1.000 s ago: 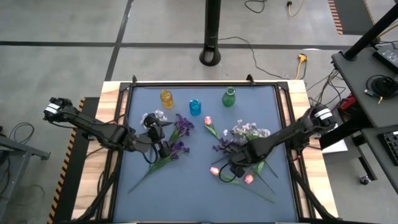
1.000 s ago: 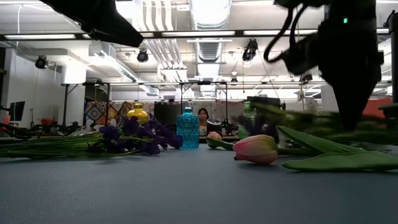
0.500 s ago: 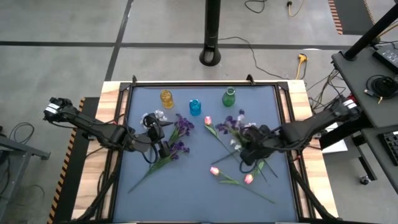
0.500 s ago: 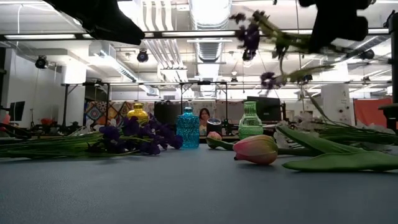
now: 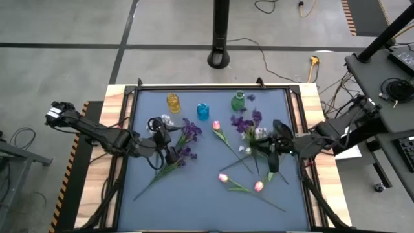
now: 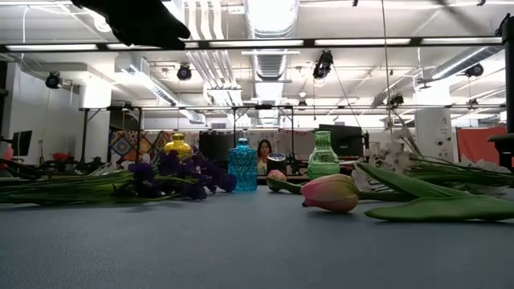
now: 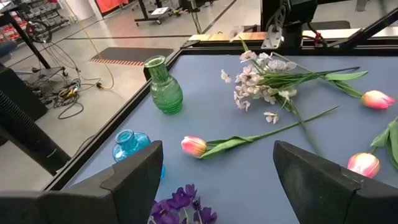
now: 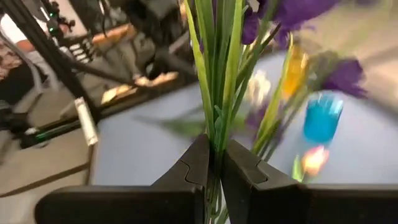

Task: Sort flowers into vase by color
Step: Put the right purple flower into the green vase

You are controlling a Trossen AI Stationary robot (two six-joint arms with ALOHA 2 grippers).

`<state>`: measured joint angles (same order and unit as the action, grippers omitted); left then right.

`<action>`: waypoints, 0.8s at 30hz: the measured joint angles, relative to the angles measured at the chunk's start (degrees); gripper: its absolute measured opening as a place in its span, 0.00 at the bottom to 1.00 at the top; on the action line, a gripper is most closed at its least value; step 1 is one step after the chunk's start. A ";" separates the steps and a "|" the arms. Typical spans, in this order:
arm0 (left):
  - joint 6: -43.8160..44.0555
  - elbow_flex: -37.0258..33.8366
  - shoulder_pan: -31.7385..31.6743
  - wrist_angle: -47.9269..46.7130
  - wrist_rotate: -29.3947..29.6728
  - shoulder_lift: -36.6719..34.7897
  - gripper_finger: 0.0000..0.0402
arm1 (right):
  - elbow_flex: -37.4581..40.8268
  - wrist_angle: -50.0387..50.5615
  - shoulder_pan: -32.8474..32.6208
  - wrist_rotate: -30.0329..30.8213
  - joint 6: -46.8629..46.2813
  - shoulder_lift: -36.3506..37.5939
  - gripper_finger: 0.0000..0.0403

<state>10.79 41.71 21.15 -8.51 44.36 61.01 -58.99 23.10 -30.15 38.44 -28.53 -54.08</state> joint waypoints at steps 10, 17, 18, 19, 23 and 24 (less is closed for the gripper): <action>-4.24 0.72 0.02 -0.01 -10.37 -0.04 0.72 | 12.21 -47.20 7.28 -7.26 33.73 -4.29 0.06; -7.32 1.75 -0.02 -0.55 -9.69 -0.20 0.72 | 14.66 -59.49 18.30 -11.33 38.86 -9.30 0.06; -6.94 1.75 0.00 -1.04 -8.75 -0.19 0.72 | 14.66 -60.87 20.09 -13.05 38.91 -10.31 0.06; -6.21 1.75 0.01 -1.91 -7.66 -0.19 0.72 | 14.66 -62.58 21.78 -15.28 38.92 -11.26 0.06; -1.45 1.75 0.00 -7.32 -4.65 -0.26 0.72 | 14.61 -69.82 27.96 -20.99 39.80 -14.47 0.06; 0.14 1.75 0.00 -8.70 -4.62 -0.38 0.72 | 14.59 -70.91 29.47 -21.07 40.05 -15.10 0.06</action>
<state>10.93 43.46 21.15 -17.21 39.75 60.64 -44.40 -47.81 -0.68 17.37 11.53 -69.17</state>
